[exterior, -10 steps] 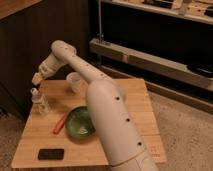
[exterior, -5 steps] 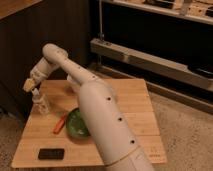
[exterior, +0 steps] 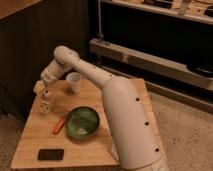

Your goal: Knock the bottle over

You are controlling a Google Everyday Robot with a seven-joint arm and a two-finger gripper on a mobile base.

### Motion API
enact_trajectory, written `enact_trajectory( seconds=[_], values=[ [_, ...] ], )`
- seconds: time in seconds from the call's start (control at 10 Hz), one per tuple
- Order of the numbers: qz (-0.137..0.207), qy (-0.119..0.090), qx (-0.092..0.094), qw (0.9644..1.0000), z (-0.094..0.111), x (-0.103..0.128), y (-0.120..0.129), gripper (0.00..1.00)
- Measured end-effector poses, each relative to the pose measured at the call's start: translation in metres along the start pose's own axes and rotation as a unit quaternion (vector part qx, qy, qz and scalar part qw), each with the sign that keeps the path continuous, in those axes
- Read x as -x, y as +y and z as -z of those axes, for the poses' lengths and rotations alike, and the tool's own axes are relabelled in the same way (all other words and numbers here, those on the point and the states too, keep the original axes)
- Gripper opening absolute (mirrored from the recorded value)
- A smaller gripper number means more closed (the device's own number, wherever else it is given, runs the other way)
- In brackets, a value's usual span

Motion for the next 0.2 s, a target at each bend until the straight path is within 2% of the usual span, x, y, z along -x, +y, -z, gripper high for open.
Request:
enact_trajectory(
  seconds=[0.2],
  values=[
    [0.002, -0.002, -0.003, 1.0, -0.0021, -0.0028, 0.0168, 0.01]
  ],
)
